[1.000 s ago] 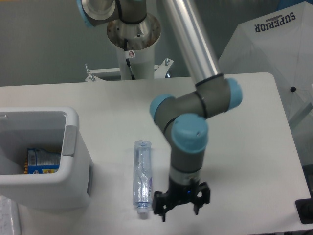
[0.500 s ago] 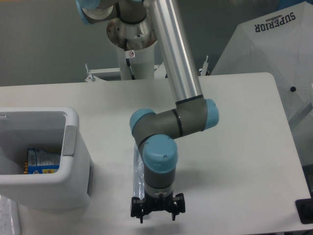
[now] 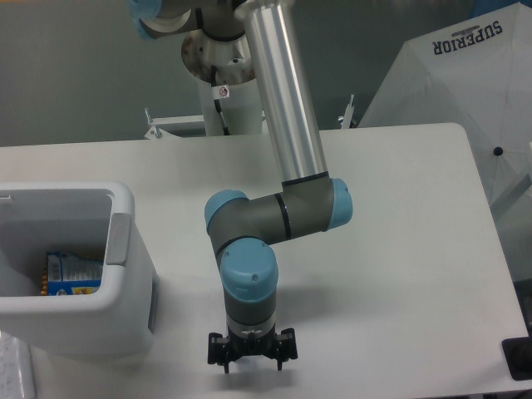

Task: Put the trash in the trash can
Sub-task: 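Close the gripper around the bottle's cap end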

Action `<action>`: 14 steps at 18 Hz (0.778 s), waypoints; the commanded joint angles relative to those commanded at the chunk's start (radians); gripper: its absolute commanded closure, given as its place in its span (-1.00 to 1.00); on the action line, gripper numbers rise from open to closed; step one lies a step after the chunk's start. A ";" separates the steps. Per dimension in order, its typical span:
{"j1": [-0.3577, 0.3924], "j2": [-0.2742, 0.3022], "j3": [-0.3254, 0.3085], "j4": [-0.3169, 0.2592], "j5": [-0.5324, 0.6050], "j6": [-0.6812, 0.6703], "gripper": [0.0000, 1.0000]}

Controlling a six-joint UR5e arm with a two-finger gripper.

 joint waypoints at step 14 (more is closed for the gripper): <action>-0.011 0.005 -0.032 0.000 0.003 0.006 -0.55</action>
